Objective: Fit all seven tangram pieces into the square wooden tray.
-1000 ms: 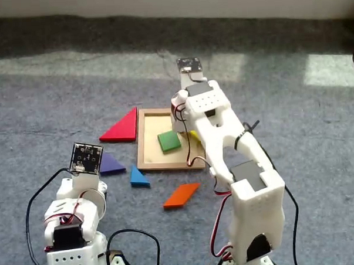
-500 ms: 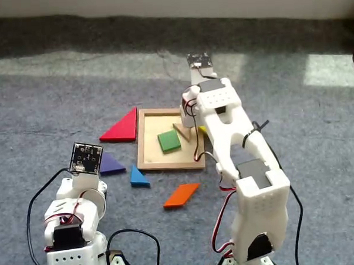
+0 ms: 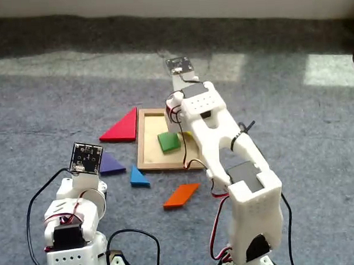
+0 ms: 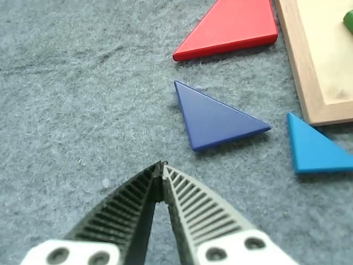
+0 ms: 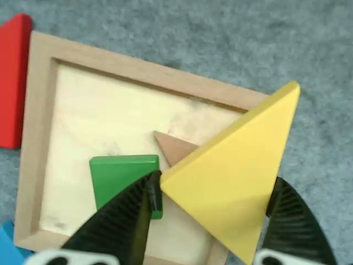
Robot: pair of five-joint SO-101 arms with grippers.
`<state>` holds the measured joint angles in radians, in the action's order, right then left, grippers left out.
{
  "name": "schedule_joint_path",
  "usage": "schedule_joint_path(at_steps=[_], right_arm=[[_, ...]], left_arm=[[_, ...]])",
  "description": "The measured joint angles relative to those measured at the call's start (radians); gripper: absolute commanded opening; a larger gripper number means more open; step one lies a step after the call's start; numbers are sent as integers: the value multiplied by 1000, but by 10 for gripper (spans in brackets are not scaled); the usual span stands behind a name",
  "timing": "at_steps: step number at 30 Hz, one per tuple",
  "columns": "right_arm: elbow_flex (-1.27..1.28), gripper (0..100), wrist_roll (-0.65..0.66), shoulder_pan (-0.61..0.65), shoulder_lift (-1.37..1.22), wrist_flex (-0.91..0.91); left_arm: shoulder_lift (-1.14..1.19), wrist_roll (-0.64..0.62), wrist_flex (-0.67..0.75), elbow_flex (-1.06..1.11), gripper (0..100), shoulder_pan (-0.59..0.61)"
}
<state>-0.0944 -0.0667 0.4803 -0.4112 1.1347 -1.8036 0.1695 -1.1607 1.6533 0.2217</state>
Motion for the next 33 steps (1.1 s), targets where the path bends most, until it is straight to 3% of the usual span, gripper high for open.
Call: schedule_joint_path(at_steps=[3,9,17,24,28,33], right_arm=[[0,276,0,11,0,0],[0,420,-2,9,0,61],[0,424,-40,9,5,189],[-23,267,-12,9,135,298],[-28,166,15,9,206,285],[32,107,152,-66,215,181]], left_arm=[[0,0,0,0,11,0],[0,0,0,0,11,0],[0,0,0,0,11,0],[0,0,0,0,11,0],[0,0,0,0,11,0],[0,0,0,0,11,0]])
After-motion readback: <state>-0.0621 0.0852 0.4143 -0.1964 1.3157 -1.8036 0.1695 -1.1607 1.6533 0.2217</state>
